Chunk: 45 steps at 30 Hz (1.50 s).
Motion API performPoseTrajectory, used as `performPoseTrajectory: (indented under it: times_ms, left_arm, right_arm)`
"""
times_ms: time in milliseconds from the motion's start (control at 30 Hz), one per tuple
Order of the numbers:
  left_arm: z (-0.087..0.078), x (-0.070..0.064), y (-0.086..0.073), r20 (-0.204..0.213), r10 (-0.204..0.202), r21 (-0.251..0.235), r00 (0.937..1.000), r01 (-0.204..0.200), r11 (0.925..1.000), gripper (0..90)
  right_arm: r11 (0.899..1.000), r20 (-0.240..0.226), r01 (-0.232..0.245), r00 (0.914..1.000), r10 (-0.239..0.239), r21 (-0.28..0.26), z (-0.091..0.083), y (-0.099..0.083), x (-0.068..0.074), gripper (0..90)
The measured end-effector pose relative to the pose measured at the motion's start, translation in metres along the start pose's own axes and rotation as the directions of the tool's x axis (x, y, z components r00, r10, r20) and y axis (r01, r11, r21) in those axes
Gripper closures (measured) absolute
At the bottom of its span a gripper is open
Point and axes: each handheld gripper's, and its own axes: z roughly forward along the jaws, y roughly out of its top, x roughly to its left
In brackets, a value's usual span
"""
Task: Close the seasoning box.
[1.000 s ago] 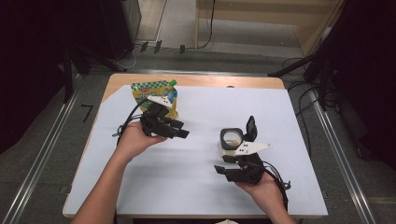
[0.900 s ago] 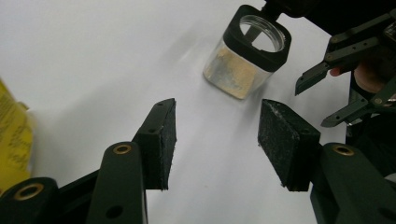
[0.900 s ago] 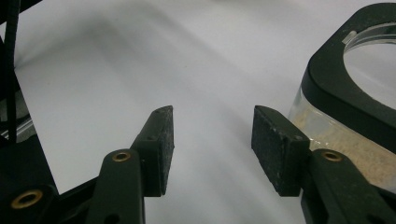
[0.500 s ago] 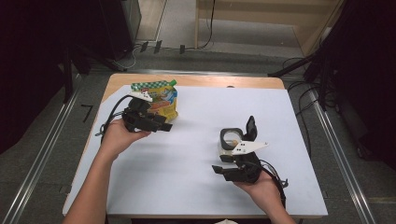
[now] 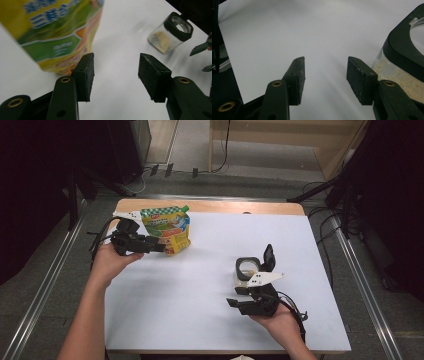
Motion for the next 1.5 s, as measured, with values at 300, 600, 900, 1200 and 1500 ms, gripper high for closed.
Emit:
performPoseTrajectory:
  times_ms: [300,600,900,1200,1500]
  left_arm:
    - [-0.015,0.020,0.001,-0.073,-0.023,-0.016,0.9971,0.022,0.9996,47.0]
    - [-0.012,0.035,0.009,-0.104,-0.016,-0.036,0.9944,0.012,0.9993,43.7]
    - [0.009,0.037,0.024,-0.074,0.007,-0.046,0.9972,-0.011,0.9989,45.9]
    - [0.028,0.033,0.026,-0.074,-0.004,-0.035,0.9973,0.001,0.9994,59.4]
    - [0.031,0.024,0.026,-0.074,0.013,-0.056,0.9971,-0.018,0.9983,77.1]
  right_arm:
    - [1.000,0.010,-0.001,1.0000,0.001,0.001,-0.002,-0.004,0.001,50.1]
    - [1.000,0.014,-0.004,0.9999,0.004,0.001,-0.003,-0.006,0.003,49.9]
    - [1.000,-0.002,0.001,1.0000,-0.001,-0.002,0.004,0.004,0.007,49.2]
    - [1.000,-0.020,0.029,0.9994,-0.029,0.003,0.023,0.026,0.011,48.9]
    - [0.999,-0.038,0.033,0.9987,-0.034,-0.013,0.041,0.034,0.015,49.0]
